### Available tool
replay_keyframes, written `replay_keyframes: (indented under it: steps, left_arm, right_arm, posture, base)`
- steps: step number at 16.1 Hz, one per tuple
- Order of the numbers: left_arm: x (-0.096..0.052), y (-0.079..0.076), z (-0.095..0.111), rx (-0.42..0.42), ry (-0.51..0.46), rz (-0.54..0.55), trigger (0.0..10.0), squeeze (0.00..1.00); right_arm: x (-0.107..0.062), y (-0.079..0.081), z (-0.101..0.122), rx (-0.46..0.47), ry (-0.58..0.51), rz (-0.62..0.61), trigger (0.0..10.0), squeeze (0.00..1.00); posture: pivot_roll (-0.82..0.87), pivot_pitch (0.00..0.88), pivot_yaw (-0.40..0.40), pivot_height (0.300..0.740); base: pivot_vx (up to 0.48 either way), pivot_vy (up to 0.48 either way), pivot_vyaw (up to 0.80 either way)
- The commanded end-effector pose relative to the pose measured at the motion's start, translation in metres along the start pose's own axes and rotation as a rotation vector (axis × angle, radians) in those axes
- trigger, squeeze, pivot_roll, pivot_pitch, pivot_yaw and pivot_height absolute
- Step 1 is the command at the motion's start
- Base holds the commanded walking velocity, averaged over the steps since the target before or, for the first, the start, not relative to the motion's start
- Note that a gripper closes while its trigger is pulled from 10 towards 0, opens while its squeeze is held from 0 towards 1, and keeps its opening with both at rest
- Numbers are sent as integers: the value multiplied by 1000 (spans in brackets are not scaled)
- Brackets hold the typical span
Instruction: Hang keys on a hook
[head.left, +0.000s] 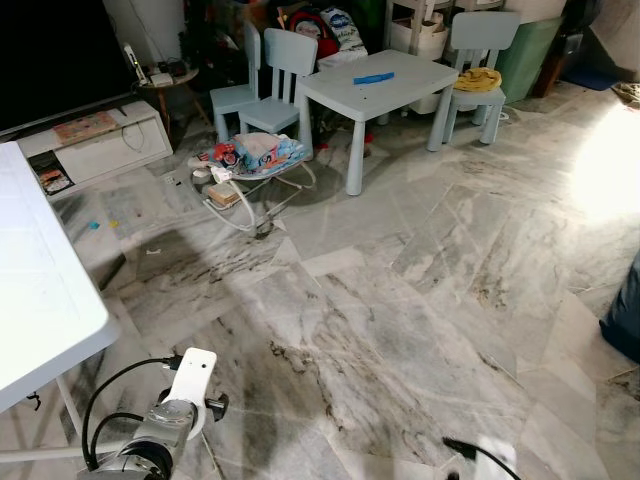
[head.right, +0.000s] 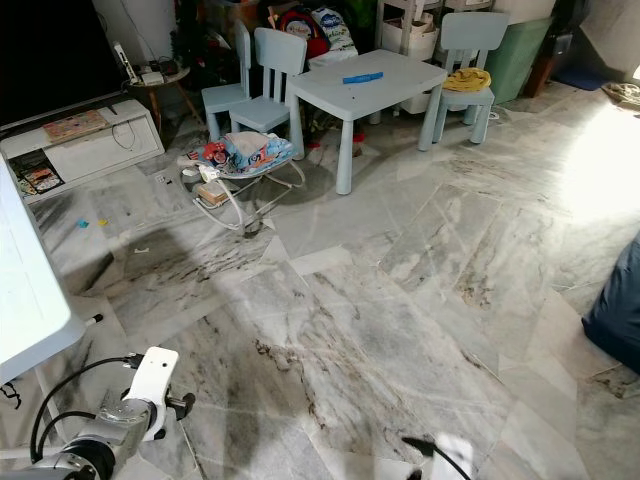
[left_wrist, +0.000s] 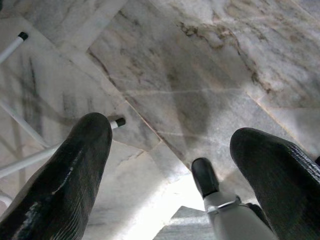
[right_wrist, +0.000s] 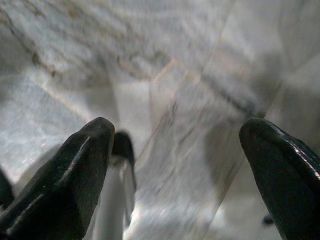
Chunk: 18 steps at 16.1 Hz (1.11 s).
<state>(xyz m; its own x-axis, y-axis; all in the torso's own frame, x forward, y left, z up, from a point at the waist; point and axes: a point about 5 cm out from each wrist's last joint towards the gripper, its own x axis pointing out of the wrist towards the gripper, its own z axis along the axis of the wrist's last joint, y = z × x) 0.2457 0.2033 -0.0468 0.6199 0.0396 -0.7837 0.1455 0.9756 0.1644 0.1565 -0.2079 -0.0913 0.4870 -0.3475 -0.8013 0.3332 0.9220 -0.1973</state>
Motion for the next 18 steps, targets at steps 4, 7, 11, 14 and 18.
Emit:
replay_keyframes:
  steps: [4, 7, 11, 14, 18]
  left_arm:
    - [0, 9, 8, -28, -33, 40, 10000, 0]
    - [-2, 25, 22, -84, -98, 96, 10000, 0]
    - [-19, 40, 115, 7, -503, 56, 10000, 0]
    - [-39, 30, 161, 59, -786, 45, 10000, 1000]
    - [-61, 12, 184, 55, -1008, 59, 10000, 1000]
  right_arm:
    - [11, -42, 70, -23, -218, -88, 10000, 0]
    - [7, -86, 111, -11, -400, -83, 10000, 0]
    - [-32, -63, 170, -141, -862, 43, 10000, 0]
    - [-76, -53, 179, -154, -1087, 18, 10000, 1000]
    - [-111, -41, 178, -92, -1146, -32, 10000, 1000]
  posture:
    - [-33, 0, 22, 740]
    - [-63, 0, 26, 740]
    - [-71, 0, 27, 740]
    - [-53, 0, 27, 740]
    - [-59, 0, 21, 740]
  base:
    - [0, 0, 0]
    - [0, 0, 0]
    - [0, 0, 0]
    - [0, 0, 0]
    - [0, 0, 0]
